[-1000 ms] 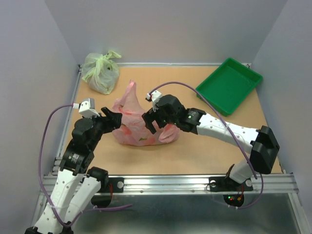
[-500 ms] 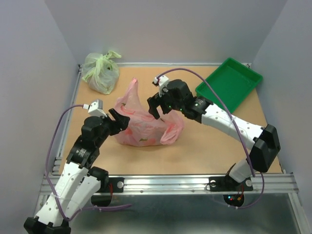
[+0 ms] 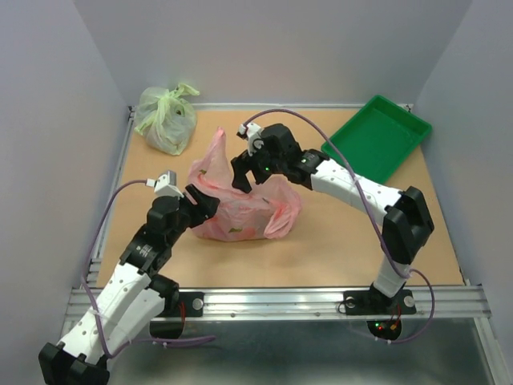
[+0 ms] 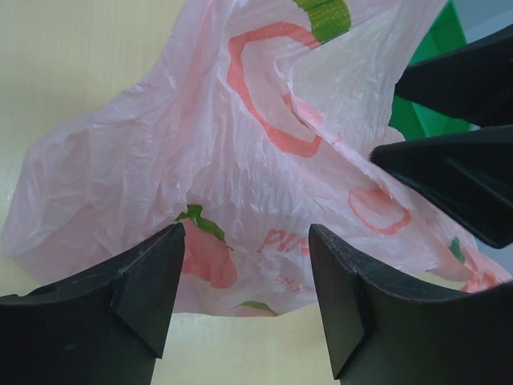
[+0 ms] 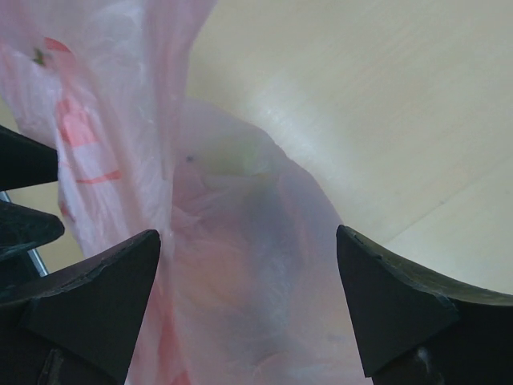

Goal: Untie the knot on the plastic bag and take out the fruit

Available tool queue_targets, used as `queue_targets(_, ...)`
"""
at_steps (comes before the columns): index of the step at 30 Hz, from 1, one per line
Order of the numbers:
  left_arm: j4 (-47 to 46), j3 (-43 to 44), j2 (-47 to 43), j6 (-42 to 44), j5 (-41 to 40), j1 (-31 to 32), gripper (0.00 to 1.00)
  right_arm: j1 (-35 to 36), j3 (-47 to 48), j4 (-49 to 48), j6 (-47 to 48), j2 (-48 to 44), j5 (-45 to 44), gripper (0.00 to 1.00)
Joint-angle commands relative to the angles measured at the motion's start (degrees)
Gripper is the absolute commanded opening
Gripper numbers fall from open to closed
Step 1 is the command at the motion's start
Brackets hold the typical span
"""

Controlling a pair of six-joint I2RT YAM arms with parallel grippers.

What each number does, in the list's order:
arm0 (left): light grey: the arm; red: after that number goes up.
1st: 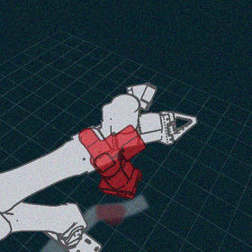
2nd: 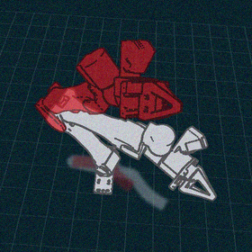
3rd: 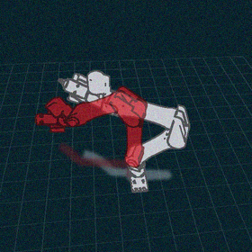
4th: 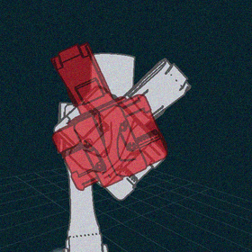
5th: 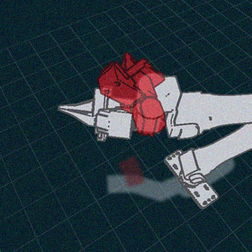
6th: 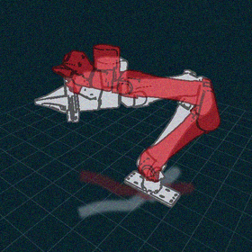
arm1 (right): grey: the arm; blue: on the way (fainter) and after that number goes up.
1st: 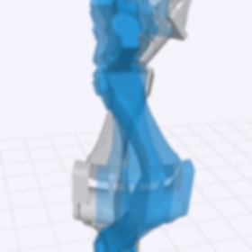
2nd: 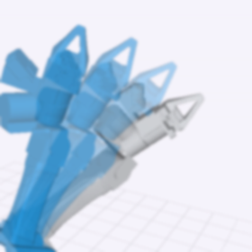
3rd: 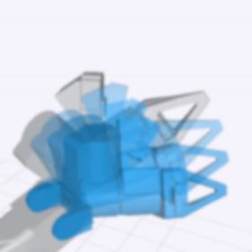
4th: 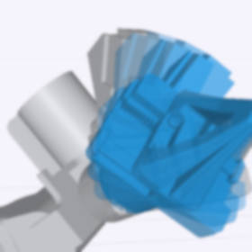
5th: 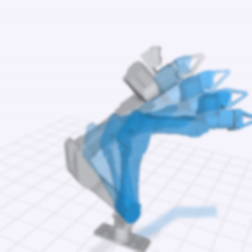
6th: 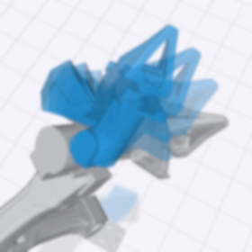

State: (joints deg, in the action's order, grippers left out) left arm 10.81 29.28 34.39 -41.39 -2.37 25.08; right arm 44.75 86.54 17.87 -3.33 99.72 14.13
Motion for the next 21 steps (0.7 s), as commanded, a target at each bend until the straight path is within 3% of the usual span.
queue_targets(1, -4.2, -1.9, -1.4, -2.4, -1.7, 0.7, 0.72, 0.5, 1.4, -3.8, -1.3, 2.3, 4.6, 0.95)
queue_targets(6, -6.6, -5.4, -2.2, -4.8, -2.1, 1.2, 0.71, 0.4, -0.1, -6.9, -1.1, 4.6, 7.6, 0.90)
queue_targets(10, -12.0, -7.5, -1.2, -6.4, -2.5, 1.1, 0.68, 0.7, -2.2, -7.5, -1.1, 3.9, 9.8, 0.76)
queue_targets(11, -13.3, -8.3, -0.6, -6.8, -2.5, 1.2, 0.67, 0.6, -3.2, -7.5, -1.1, 3.7, 10.6, 0.66)
queue_targets(13, -15.8, -8.6, 1.7, -7.5, -2.4, 1.2, 0.65, 0.6, -4.1, -7.5, -0.9, 3.4, 11.8, 0.58)
queue_targets(14, -18.0, -8.7, 2.7, -7.9, -2.4, 1.3, 0.62, 0.7, -4.6, -7.6, -1.0, 3.0, 12.4, 0.49)
queue_targets(15, -19.1, -8.8, 4.4, -8.0, -2.4, 1.2, 0.61, 0.7, -5.5, -7.6, -1.1, 2.9, 13.9, 0.46)
queue_targets(18, -21.4, -8.2, 6.9, -8.0, -2.4, 1.3, 0.51, 0.9, -6.6, -7.6, -1.1, 2.6, 16.6, 0.45)
queue_targets(20, -22.3, -7.9, 7.6, -7.9, -2.5, 1.4, 0.43, 1.0, -7.1, -7.5, -1.1, 2.3, 17.9, 0.39)
queue_targets(21, -22.4, -7.9, 7.6, -7.9, -2.6, 1.4, 0.33, 1.0, -7.4, -7.5, -0.8, 2.2, 18.0, 0.35)
